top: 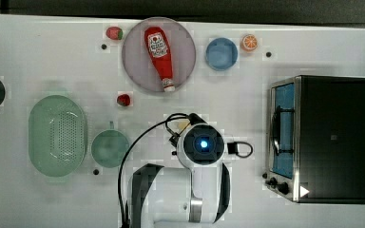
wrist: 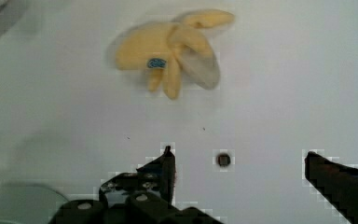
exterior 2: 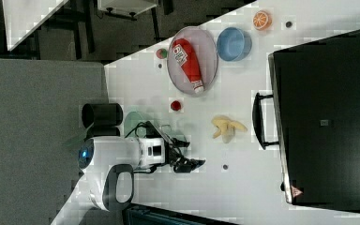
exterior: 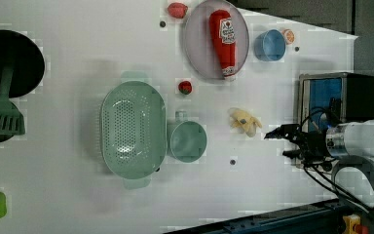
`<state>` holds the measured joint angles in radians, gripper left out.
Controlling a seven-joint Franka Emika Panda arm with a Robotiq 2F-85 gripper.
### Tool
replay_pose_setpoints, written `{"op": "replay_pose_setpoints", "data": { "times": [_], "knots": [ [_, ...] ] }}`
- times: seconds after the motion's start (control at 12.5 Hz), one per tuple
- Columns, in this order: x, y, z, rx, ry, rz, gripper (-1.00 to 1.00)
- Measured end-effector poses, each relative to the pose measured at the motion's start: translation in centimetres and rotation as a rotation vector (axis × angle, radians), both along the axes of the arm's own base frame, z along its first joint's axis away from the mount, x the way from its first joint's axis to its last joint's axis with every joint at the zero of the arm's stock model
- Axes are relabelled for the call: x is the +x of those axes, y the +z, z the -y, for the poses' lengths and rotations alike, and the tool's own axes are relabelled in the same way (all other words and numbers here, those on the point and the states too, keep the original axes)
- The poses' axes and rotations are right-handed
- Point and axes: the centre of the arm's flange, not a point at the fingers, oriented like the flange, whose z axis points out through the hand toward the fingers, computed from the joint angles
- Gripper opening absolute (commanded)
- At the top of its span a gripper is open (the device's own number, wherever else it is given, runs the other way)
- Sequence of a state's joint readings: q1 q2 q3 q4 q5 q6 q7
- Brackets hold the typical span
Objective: Pick Banana and place it in mug.
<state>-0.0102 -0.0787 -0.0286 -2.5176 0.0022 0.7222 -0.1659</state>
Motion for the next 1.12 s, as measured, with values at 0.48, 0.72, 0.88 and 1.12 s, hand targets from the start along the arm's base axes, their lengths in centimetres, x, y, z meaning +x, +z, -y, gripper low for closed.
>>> {"op": "replay_pose_setpoints", "data": {
  "times": [0.48,0.72,0.88,1.12],
  "knots": [
    [4.3,-4.3,1.4,0.0,0.318,0.17,1.0],
    [3.2,-11.0,1.0,0.01,0.404,0.096,1.0],
    [2.5,-14.4,1.4,0.008,0.402,0.083,1.0],
    [1.0,-17.6,1.7,0.024,0.391,0.03,1.0]
  ]
}}
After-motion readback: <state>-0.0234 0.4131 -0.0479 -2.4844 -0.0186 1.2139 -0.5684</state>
